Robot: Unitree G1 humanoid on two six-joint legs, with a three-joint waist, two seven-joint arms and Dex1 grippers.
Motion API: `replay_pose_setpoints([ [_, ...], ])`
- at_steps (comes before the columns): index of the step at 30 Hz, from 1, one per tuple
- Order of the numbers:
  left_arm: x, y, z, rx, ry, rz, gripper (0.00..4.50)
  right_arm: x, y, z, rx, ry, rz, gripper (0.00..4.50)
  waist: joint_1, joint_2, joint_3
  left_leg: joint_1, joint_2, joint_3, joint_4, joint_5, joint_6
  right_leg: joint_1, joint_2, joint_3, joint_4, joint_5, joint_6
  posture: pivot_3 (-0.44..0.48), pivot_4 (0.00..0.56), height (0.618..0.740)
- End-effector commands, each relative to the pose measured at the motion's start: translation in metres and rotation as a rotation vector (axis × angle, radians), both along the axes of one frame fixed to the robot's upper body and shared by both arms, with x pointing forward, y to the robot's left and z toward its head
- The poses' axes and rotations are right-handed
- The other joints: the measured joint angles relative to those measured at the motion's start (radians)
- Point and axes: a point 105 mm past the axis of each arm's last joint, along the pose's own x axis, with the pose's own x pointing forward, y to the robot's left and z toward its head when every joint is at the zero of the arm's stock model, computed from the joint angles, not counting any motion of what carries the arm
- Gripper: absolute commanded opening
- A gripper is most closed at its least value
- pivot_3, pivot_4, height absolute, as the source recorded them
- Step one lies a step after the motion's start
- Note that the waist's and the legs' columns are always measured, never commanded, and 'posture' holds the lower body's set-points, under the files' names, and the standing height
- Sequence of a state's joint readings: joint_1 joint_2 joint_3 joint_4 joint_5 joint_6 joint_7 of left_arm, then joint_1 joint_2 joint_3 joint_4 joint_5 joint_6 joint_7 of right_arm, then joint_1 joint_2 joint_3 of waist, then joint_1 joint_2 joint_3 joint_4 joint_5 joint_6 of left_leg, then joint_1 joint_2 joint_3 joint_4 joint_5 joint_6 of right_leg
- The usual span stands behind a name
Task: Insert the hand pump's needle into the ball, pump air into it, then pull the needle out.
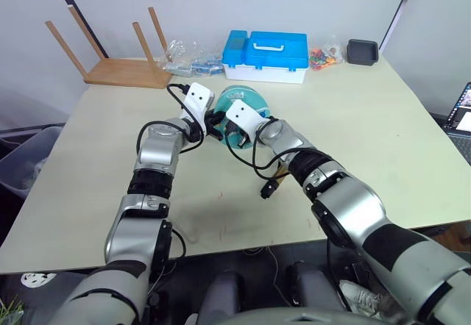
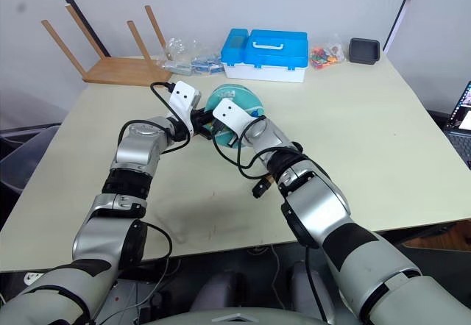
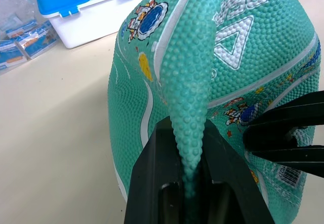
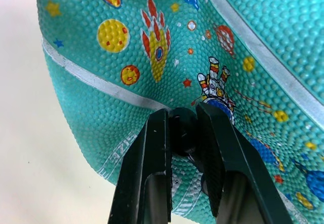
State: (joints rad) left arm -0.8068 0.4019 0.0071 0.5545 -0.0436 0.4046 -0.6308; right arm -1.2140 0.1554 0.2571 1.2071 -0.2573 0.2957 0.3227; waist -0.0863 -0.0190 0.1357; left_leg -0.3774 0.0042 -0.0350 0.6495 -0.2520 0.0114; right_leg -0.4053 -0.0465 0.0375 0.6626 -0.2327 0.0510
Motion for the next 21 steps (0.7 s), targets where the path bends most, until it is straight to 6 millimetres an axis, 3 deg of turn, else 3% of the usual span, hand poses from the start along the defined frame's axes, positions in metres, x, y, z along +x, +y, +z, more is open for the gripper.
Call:
replay_pose_setpoints([
  [1,-0.008,-0.017,-0.003,-0.014,0.027,-0.088,0.00,-0.017,-0.019,-0.055,-0.052,0.193,-0.075,0.25,0.000,0.000,0.000,0.000,0.000,0.000,0.000,0.000,0.000,0.000,0.000,0.000,0.000,0.000,0.000,0.000,0.150,0.740],
  [10,-0.024,-0.021,-0.002,-0.095,0.094,-0.141,0.00,-0.018,-0.012,-0.050,0.002,0.215,-0.069,0.25,-0.010,0.000,0.000,0.000,0.000,0.000,-0.001,0.000,0.000,0.000,0.000,0.000,-0.001,0.000,0.000,0.000,0.150,0.740],
  [21,-0.025,-0.012,0.000,-0.077,0.089,-0.097,0.00,-0.023,-0.003,-0.052,0.001,0.221,-0.043,0.25,-0.012,0.000,0.000,0.000,0.001,0.001,-0.003,0.000,0.000,0.000,0.000,0.001,-0.002,0.000,0.000,0.000,0.150,0.740],
])
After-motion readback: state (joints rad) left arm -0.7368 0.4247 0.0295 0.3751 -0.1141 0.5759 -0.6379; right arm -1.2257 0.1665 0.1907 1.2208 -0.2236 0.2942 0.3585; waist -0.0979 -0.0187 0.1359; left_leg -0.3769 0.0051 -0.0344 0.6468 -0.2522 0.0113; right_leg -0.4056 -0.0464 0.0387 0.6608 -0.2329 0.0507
